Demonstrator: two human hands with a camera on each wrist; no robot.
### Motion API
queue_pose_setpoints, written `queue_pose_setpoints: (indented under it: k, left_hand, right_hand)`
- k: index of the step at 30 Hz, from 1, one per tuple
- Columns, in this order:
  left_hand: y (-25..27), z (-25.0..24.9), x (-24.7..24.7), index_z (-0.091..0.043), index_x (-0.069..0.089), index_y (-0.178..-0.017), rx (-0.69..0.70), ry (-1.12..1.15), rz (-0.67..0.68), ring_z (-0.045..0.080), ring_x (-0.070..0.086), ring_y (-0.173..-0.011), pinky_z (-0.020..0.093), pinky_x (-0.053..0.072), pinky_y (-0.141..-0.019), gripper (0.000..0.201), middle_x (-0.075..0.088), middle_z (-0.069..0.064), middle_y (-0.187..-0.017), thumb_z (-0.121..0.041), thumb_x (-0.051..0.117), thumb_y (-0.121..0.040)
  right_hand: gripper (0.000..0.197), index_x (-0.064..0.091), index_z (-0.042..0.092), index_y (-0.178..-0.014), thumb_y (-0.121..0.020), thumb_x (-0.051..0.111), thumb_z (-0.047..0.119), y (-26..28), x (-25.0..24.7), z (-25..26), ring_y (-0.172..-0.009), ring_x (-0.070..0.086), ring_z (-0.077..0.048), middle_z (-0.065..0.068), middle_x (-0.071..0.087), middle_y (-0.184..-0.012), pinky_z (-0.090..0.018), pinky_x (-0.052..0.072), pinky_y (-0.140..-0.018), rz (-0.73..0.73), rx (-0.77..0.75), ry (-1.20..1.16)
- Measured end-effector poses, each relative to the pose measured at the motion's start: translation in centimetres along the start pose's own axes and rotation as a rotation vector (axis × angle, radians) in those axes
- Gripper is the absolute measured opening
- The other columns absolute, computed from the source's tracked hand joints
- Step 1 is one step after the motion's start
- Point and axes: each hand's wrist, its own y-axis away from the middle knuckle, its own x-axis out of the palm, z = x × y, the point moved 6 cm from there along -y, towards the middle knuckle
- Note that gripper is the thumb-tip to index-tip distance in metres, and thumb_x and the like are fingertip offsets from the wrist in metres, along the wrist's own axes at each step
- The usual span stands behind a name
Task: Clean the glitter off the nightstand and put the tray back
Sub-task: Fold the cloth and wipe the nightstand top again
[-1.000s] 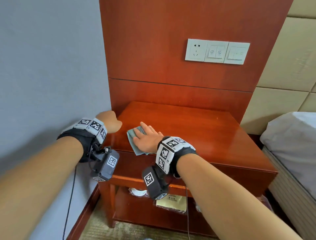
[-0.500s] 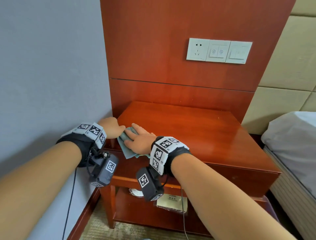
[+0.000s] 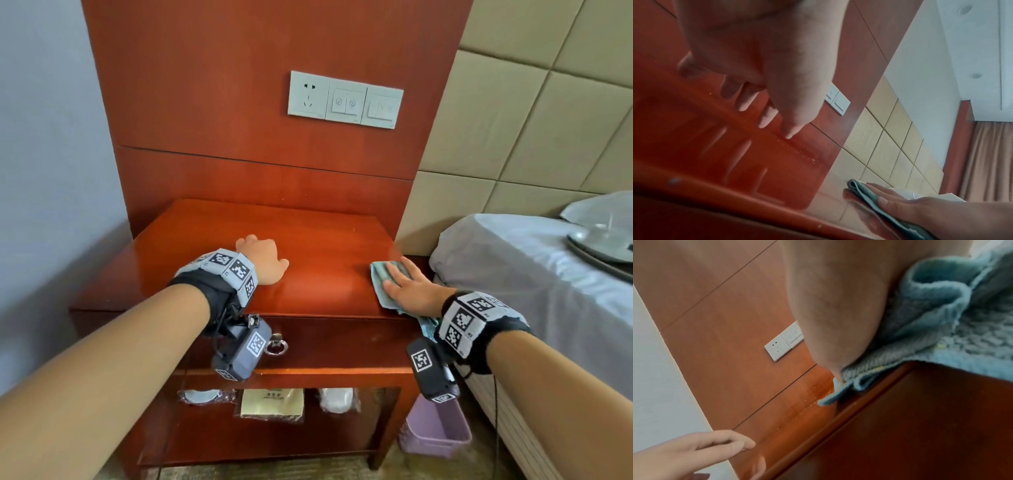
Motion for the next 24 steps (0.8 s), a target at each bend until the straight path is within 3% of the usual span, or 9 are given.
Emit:
queue_pose_setpoints:
  k: [4, 10, 12, 14, 15, 17, 19, 21, 24]
  left_hand:
    - [-1.0, -1.0, -0.5, -0.009, 0.054, -0.13, 0.029, -0.012, 0.01, 0.036, 0.036, -0.132, 0.043, 0.034, -0.105, 0.049, 0.036, 0.018, -0.145, -0.044, 0.038, -0.099]
    - [-4.5, 0.2, -2.3, 0.007, 0.065, -0.109, 0.034, 0.027, -0.028, 0.036, 0.052, -0.117, 0.045, 0.043, -0.1, 0.054, 0.058, 0.027, -0.124, -0.04, 0.04, -0.098]
    - [-5.8, -0.1, -2.7, 0.003, 0.065, -0.083, 0.061, 0.044, -0.031, 0.039, 0.058, -0.109, 0.04, 0.046, -0.09, 0.05, 0.063, 0.027, -0.111, -0.038, 0.041, -0.098]
    - [-7.0, -1.1, -2.6, -0.011, 0.043, -0.06, 0.098, 0.058, -0.016, 0.034, 0.057, -0.089, 0.035, 0.042, -0.074, 0.046, 0.059, 0.013, -0.075, -0.038, 0.041, -0.098]
    - [-7.6, -1.8, -2.4, -0.016, 0.037, -0.06, 0.114, 0.059, 0.003, 0.027, 0.052, -0.085, 0.032, 0.04, -0.072, 0.044, 0.049, 0.004, -0.069, -0.039, 0.042, -0.097]
    - [-8.8, -3.8, -1.8, -0.018, 0.046, -0.073, 0.175, 0.069, 0.041, 0.022, 0.049, -0.092, 0.031, 0.04, -0.078, 0.033, 0.05, 0.003, -0.084, -0.041, 0.042, -0.097]
    - [-10.4, -6.6, -1.0, -0.009, 0.057, -0.115, 0.277, 0.102, 0.063, 0.025, 0.053, -0.114, 0.033, 0.043, -0.093, 0.038, 0.058, 0.011, -0.119, -0.041, 0.044, -0.098]
    - [-11.5, -9.8, -0.8, -0.011, 0.044, -0.141, 0.365, 0.186, 0.045, 0.027, 0.048, -0.13, 0.034, 0.04, -0.104, 0.052, 0.051, 0.008, -0.142, -0.04, 0.046, -0.097]
    - [-13.6, -13.8, -0.4, -0.013, 0.054, -0.126, 0.442, 0.281, 0.059, 0.029, 0.058, -0.114, 0.037, 0.048, -0.091, 0.034, 0.062, 0.009, -0.126, -0.028, 0.047, -0.096]
  right_hand:
    - [0.06, 0.005, 0.024, -0.154, -0.102, 0.026, 0.044, -0.5, -1.3, -0.3, -0.15, -0.004, -0.024, -0.004, -0.011, -0.162, -0.037, 0.001, -0.123, 0.076, 0.053, -0.064]
    - [0.063, 0.0, 0.021, -0.155, -0.102, 0.021, 0.048, -4.7, -2.4, 0.7, -0.15, -0.004, -0.026, -0.007, -0.012, -0.161, -0.041, 0.003, -0.122, 0.163, 0.078, 0.076]
    - [0.063, 0.001, 0.023, -0.155, -0.101, 0.022, 0.049, -6.1, -2.6, 1.4, -0.15, -0.003, -0.026, -0.006, -0.011, -0.162, -0.042, 0.004, -0.122, 0.158, 0.076, 0.086]
    - [0.063, 0.002, 0.024, -0.154, -0.101, 0.023, 0.049, -7.7, -3.0, 2.0, -0.15, -0.003, -0.027, -0.005, -0.012, -0.162, -0.043, 0.004, -0.122, 0.146, 0.084, 0.089]
    - [0.063, 0.001, 0.025, -0.154, -0.1, 0.024, 0.049, -8.6, -3.2, 2.2, -0.15, -0.003, -0.028, -0.005, -0.012, -0.161, -0.043, 0.004, -0.122, 0.143, 0.074, 0.089]
    - [0.065, 0.0, 0.027, -0.154, -0.1, 0.024, 0.051, -10.8, -3.8, 2.6, -0.15, -0.004, -0.028, -0.004, -0.014, -0.161, -0.044, 0.003, -0.122, 0.129, 0.075, 0.093]
    - [0.065, 0.0, 0.027, -0.154, -0.099, 0.024, 0.051, -12.9, -4.3, 3.0, -0.15, -0.005, -0.028, -0.005, -0.013, -0.161, -0.044, 0.001, -0.122, 0.135, 0.085, 0.098]
    - [0.065, 0.002, 0.024, -0.155, -0.1, 0.024, 0.05, -14.8, -5.0, 3.2, -0.15, -0.005, -0.027, -0.007, -0.01, -0.162, -0.043, -0.001, -0.122, 0.134, 0.098, 0.058]
    - [0.064, 0.007, 0.016, -0.155, -0.101, 0.03, 0.042, -17.2, -6.2, 3.3, -0.149, 0.0, -0.033, -0.013, -0.004, -0.161, -0.044, 0.003, -0.119, 0.098, 0.069, -0.03]
